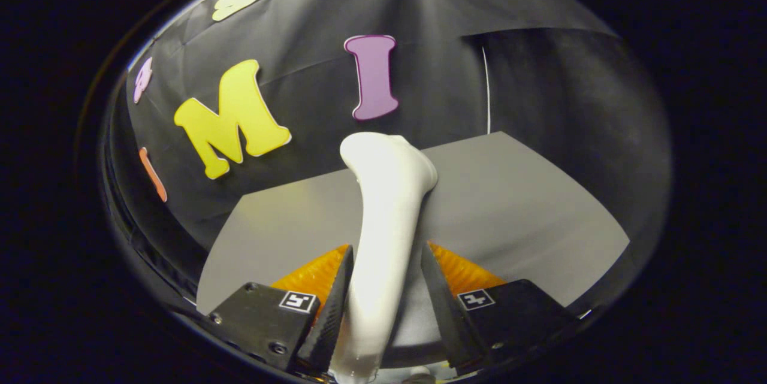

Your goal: Iron the clothes twice with a garment steamer, once on the left side and once on the right side.

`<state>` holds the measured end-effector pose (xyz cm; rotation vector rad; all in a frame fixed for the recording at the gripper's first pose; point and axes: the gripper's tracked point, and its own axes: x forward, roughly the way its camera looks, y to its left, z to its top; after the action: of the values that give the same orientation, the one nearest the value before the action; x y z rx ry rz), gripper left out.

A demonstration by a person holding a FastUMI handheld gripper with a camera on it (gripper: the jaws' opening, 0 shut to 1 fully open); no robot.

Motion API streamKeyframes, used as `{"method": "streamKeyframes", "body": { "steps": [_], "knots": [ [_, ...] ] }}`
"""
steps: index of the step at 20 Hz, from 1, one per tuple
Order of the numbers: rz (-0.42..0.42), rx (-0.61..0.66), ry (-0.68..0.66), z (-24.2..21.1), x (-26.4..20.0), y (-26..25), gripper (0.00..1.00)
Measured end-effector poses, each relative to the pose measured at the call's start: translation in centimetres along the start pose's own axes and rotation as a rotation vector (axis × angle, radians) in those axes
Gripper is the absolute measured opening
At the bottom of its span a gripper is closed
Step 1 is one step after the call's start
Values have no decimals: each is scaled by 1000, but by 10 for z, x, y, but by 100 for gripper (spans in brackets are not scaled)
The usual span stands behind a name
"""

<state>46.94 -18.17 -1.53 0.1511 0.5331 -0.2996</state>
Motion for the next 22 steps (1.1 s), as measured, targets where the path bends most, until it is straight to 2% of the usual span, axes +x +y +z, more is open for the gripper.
{"method": "streamKeyframes", "body": {
  "steps": [3,5,6,8,11,15,22],
  "knots": [
    [-53,-11,23,-1,-1,-1,67],
    [-48,48,24,-3,-2,6,62],
    [-54,65,18,-1,1,6,48],
    [-57,86,-2,0,4,6,43],
    [-91,153,-60,5,-9,6,39],
    [4,168,-169,2,-55,41,37],
    [84,117,-302,-41,-154,105,37]
  ]
}}
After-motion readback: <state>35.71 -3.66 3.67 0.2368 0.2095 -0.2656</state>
